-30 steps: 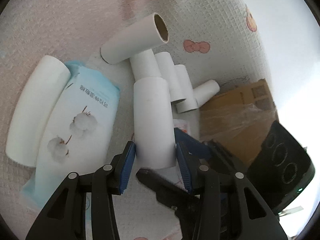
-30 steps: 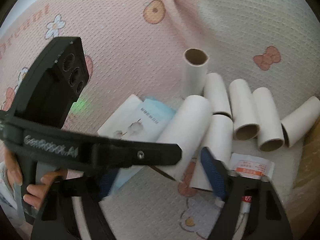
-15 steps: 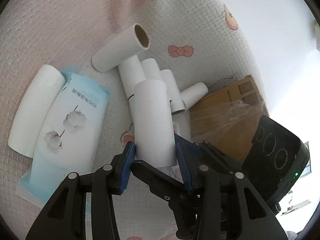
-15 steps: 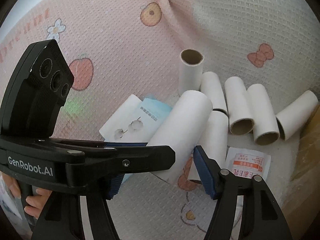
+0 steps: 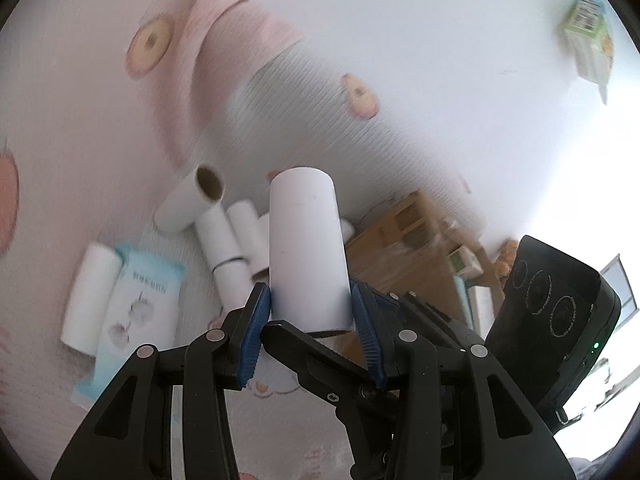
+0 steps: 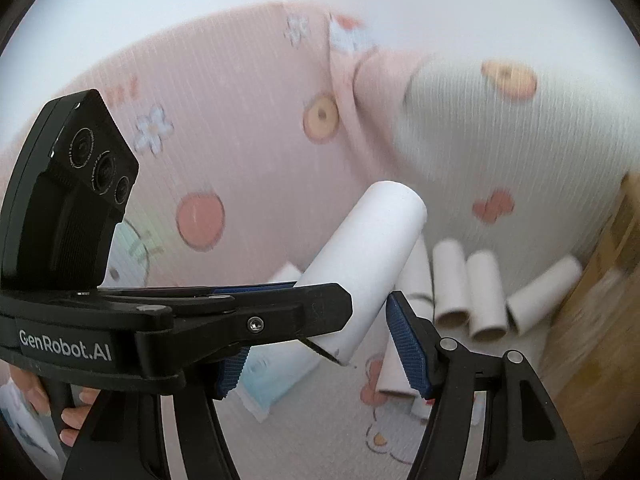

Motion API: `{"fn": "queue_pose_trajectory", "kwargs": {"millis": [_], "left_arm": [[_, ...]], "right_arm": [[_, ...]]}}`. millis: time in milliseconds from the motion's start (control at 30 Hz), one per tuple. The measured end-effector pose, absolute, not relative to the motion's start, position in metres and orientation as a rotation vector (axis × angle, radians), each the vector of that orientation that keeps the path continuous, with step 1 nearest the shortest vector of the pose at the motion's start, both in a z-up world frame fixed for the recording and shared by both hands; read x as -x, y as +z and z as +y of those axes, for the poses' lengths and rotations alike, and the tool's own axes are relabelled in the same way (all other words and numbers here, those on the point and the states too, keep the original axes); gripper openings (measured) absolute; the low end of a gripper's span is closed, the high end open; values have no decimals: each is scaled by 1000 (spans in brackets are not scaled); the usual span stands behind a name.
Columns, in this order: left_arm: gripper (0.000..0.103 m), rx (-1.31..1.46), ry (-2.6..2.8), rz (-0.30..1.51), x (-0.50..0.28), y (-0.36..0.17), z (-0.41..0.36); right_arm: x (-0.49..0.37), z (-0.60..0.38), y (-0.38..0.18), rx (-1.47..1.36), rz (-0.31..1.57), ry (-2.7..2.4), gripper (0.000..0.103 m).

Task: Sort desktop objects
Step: 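Carry the held tube with the left gripper over the cardboard box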

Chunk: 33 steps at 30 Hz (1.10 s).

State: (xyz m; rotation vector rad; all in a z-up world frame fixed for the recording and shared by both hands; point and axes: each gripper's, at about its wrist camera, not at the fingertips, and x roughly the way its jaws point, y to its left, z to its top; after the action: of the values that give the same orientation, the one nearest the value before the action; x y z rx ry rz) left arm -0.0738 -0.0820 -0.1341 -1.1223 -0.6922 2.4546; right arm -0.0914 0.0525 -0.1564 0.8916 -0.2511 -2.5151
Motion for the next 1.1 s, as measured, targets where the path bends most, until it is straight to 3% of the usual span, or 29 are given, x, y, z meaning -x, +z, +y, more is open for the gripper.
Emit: {"fn": "queue_pose_trajectory", "kwargs": {"millis": [400,700,1100], "left_arm": [[47,1050,2427,-584,90,-87,-45],[47,1016,2506,-339,109,-61,10],[47,1051,2438,-312,118,-55,53]], "right_arm": [[87,85,-108,-825,-209,-2624,63],[92,125,-86,-820,-174,-2682,63],[80,170,-79,-865,-127,-2734,63]]}}
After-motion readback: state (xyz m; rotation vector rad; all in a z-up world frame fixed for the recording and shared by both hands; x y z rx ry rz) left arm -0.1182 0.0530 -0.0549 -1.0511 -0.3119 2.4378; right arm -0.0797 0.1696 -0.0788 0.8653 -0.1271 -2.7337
